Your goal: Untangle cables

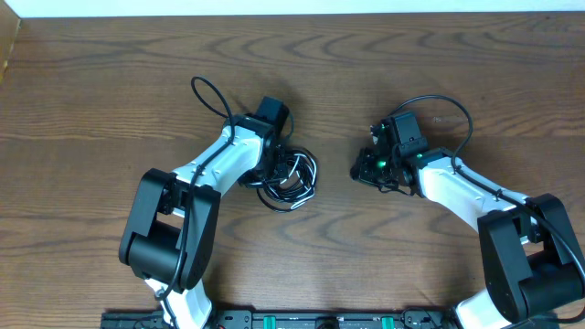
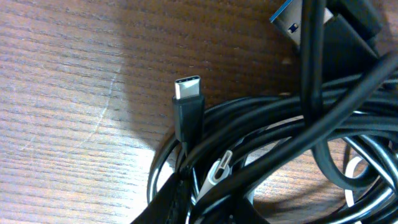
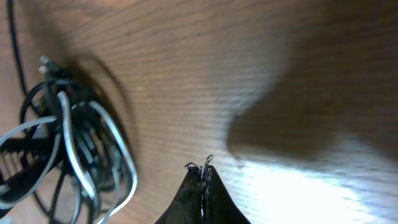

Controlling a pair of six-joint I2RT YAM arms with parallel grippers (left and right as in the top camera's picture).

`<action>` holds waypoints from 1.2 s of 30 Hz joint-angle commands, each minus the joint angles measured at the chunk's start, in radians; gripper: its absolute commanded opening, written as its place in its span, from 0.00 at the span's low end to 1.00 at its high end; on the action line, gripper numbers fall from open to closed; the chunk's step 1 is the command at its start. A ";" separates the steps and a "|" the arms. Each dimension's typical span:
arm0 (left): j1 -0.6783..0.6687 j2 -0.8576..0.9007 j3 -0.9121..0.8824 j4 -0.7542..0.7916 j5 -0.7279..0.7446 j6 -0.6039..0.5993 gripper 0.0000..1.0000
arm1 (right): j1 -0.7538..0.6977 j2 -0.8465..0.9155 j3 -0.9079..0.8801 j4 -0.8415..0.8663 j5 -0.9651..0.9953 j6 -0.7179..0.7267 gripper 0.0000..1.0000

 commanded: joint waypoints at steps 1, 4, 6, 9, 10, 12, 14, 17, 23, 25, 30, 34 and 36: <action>0.003 0.045 -0.032 0.010 -0.046 0.009 0.17 | -0.008 -0.016 0.010 0.016 0.035 -0.014 0.01; 0.005 0.045 -0.032 0.010 -0.046 0.009 0.17 | -0.011 -0.016 0.011 0.082 -0.089 -0.014 0.07; 0.005 0.045 -0.032 0.010 -0.045 0.009 0.17 | -0.015 -0.016 0.011 0.147 -0.225 -0.014 0.22; 0.005 0.045 -0.032 0.010 -0.034 0.010 0.16 | -0.015 -0.016 0.011 0.206 -0.366 -0.015 0.37; 0.005 0.045 -0.032 0.010 -0.026 0.018 0.17 | -0.014 -0.016 0.011 0.206 -0.378 -0.015 0.39; 0.005 0.045 -0.032 0.010 -0.012 0.036 0.17 | -0.009 -0.016 0.010 0.186 -0.375 -0.040 0.40; 0.005 0.045 -0.032 0.010 -0.012 0.036 0.17 | 0.002 -0.016 0.010 0.168 -0.375 -0.103 0.43; 0.005 0.045 -0.032 0.011 -0.012 0.036 0.17 | 0.031 -0.016 0.010 0.150 -0.375 -0.189 0.43; 0.005 0.045 -0.032 0.018 -0.012 0.036 0.17 | 0.096 -0.016 0.010 0.125 -0.376 -0.175 0.33; 0.005 0.045 -0.032 0.019 -0.012 0.035 0.17 | 0.112 -0.016 0.010 0.112 -0.375 -0.071 0.33; 0.005 0.045 -0.032 0.019 -0.012 0.035 0.17 | 0.138 -0.016 0.010 0.097 -0.375 0.110 0.33; 0.005 0.045 -0.032 0.019 -0.012 0.035 0.23 | 0.159 -0.016 0.010 0.069 -0.375 0.154 0.35; 0.005 0.045 -0.032 0.018 -0.012 0.035 0.25 | 0.166 -0.016 0.010 0.048 -0.376 0.198 0.36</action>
